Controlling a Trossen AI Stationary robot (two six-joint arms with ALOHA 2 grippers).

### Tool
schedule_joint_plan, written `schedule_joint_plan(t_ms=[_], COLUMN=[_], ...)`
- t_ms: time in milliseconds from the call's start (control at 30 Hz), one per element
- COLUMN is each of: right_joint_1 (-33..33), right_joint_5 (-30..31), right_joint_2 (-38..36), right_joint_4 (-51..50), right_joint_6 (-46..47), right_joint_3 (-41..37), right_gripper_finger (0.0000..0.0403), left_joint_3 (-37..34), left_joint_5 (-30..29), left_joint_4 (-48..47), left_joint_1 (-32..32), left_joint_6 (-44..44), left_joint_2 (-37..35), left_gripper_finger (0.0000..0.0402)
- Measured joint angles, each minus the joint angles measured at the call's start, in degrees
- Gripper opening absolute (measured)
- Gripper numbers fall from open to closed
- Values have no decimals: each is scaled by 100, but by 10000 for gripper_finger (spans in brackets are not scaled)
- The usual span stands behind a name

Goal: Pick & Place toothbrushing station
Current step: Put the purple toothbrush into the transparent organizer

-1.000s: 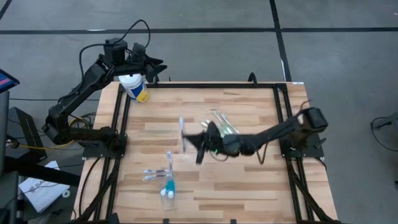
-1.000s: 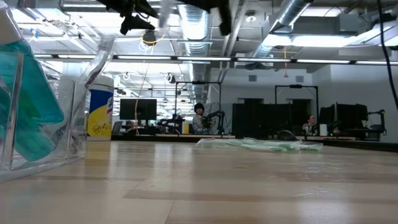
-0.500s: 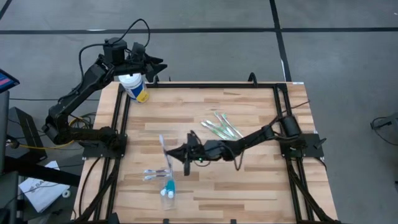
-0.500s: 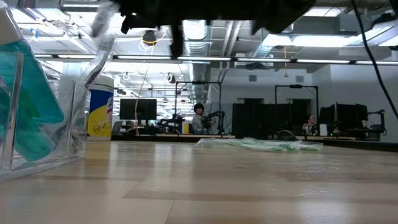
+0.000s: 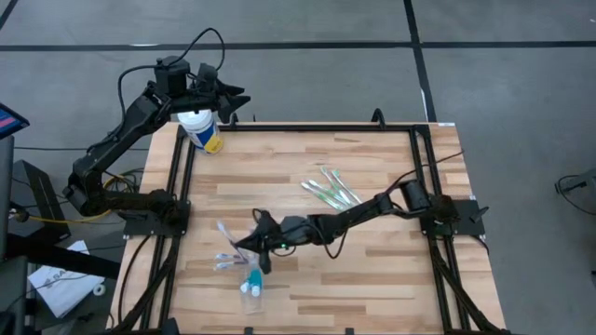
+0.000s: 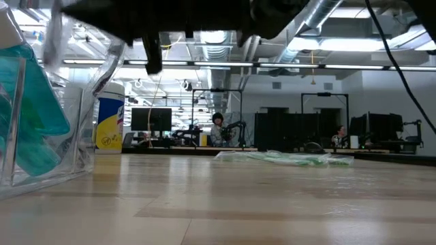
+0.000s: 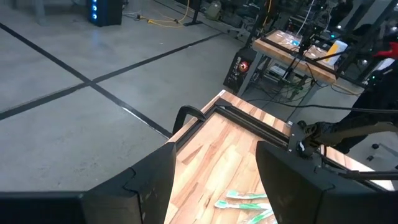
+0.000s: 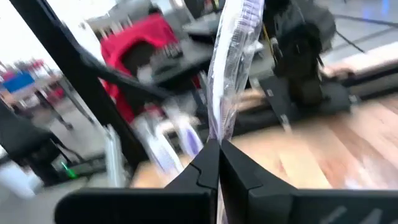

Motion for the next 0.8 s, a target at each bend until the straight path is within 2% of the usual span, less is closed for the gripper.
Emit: schedule_joint_plan(t_ms=[367,800], right_joint_1=[-98,144], right_joint_5=[-152,-472], right_joint_2=[8,8], right_joint_4=[-484,-1075], right_joint_6=[-535,-1031], right_joint_3=[-5,-5], right_gripper_finger=[0,0], left_joint_3=[0,0], left_joint_5=[0,-2], left_joint_4=[-1,-1], left_joint_1=[0,0], left_joint_6=[151,206], left_joint_2=[0,0], left_gripper_finger=[218,218])
